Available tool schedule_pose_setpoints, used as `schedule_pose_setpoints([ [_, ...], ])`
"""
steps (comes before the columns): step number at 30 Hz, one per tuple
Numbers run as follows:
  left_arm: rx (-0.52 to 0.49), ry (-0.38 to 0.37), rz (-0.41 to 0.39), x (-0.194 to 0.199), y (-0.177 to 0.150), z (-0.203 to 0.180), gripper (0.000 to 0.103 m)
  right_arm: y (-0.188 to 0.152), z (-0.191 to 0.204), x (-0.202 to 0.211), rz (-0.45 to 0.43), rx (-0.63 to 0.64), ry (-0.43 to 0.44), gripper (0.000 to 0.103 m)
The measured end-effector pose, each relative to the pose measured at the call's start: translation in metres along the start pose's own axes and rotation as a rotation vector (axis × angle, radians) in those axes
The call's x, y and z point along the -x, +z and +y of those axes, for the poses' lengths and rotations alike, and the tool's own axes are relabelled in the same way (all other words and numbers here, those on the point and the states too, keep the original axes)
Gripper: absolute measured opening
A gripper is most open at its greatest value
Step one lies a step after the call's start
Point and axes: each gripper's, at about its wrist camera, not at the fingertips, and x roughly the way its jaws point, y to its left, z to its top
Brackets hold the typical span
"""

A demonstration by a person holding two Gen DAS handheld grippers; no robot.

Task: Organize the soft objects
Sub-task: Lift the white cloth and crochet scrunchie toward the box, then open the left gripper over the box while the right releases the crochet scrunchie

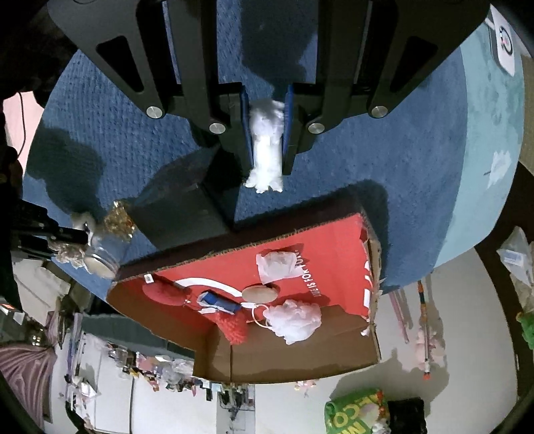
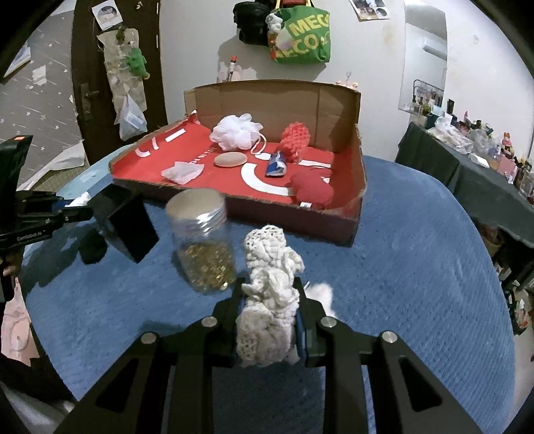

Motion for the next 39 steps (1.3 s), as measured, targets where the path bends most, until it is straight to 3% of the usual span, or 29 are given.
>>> schedule_pose_setpoints([
  [13, -0.060, -0.068, 0.039, -0.020, 0.032, 0.014, 0.014, 0.037, -0.014, -0.016, 0.011, 0.020, 0.085, 0.027],
  [26, -0.123, -0.177, 0.002, -0.041, 0.091, -0.004, 0.014, 0.089, -0.016, -0.052, 0.034, 0.023, 0.193, 0.027],
  [39, -0.131, -0.265, 0.130, -0.115, 0.137, -0.025, 0.014, 0.126, -0.005, -0.129, 0.187, 0.061, 0.232, 0.027],
])
